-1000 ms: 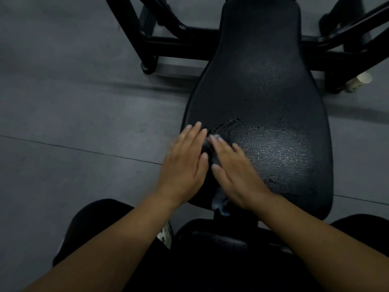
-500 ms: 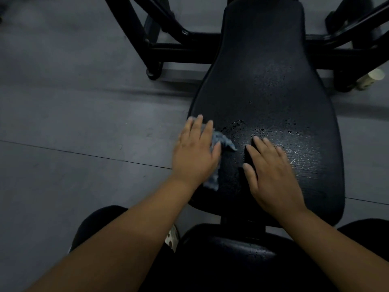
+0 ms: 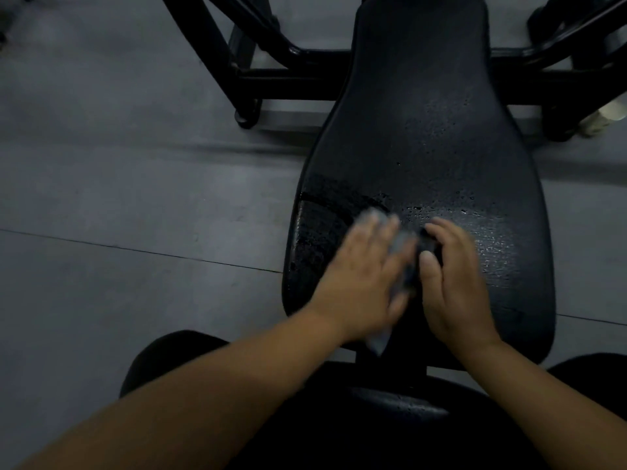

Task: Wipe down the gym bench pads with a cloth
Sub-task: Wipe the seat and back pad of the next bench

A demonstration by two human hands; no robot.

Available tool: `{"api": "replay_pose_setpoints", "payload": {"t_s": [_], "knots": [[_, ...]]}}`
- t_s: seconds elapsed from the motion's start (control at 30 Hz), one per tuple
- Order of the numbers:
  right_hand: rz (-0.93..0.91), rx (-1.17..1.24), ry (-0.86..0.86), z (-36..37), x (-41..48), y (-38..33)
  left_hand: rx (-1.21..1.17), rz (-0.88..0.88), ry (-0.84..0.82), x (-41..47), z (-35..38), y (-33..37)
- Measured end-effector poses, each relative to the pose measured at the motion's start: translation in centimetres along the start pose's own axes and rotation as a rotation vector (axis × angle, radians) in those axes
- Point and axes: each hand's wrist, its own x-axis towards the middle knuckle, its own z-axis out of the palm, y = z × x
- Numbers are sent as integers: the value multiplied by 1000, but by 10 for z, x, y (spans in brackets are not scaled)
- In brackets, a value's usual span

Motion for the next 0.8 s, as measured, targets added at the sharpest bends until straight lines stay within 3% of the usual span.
{"api": "replay_pose_setpoints", "payload": {"t_s": [0.07, 0.1, 0.2, 0.27, 0.3, 0.43, 0.5, 0.57, 0.63, 0.7, 0.8], "knots": [[-4, 6, -3, -1, 0, 0, 7, 198, -40, -37, -6, -24], [-20, -19, -29, 1, -1, -1, 15, 187, -22, -40, -8, -45], [-22, -67, -78, 6, -1, -5, 55, -121, 30, 12, -8, -82], [-24, -83, -78, 5, -1, -4, 10, -295, 21, 52, -8, -57], [-28, -81, -71, 5, -2, -3, -22, -298, 18, 59, -5, -41], [-7, -117, -69, 4, -2, -3, -6, 134, -36, 8, -5, -45], [-3, -160, -93, 4, -2, -5, -73, 239, -38, -7, -15, -69], [-6, -176, -133, 2, -2, -8, -340, 142, -10, -3, -27, -81], [36, -215, -167, -1, 1, -13, -545, -156, 99, 3, -32, -86], [77, -331, -167, 9, 17, -26, -418, -331, 102, 3, -26, -87], [22, -396, -199, 49, 30, -63, -347, -306, 60, -7, -8, -88]]}}
